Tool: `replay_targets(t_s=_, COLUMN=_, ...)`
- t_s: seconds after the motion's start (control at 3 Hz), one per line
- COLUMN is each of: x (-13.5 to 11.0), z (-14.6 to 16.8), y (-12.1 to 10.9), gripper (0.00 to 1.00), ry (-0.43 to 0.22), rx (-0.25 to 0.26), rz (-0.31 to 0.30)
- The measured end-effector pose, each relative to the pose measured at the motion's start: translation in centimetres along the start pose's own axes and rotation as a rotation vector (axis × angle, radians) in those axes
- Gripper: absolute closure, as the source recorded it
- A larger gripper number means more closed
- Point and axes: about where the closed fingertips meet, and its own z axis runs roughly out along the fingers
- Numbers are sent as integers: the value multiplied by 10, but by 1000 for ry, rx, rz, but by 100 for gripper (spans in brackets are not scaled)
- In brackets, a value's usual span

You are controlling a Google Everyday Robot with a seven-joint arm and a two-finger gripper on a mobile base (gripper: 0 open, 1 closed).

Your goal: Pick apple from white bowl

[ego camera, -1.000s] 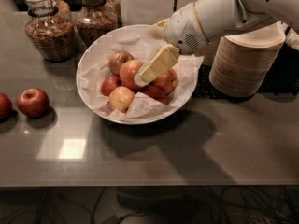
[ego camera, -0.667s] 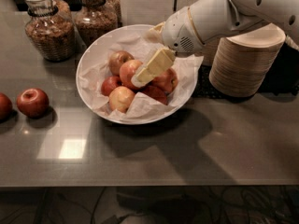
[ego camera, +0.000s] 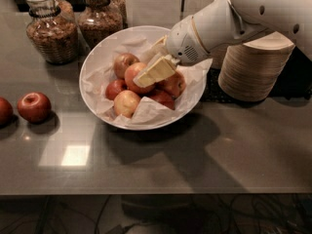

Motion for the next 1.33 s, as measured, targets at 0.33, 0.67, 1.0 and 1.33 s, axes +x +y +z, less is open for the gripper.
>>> replay_targets(t_s=0.33, x=0, z=-2, y=0, gripper=54, ry=1, rx=1, rz=4)
replay_targets(t_s=0.67, x=0, z=-2, y=0, gripper=31, ry=1, rx=1, rz=4)
replay_targets(t_s=1.0, x=0, z=-2, y=1, gripper=7, ry=1, rx=1, rz=4)
replay_targets(t_s=1.33, x=-1, z=-1, y=1, gripper=0, ry=1, rx=-2, rz=4)
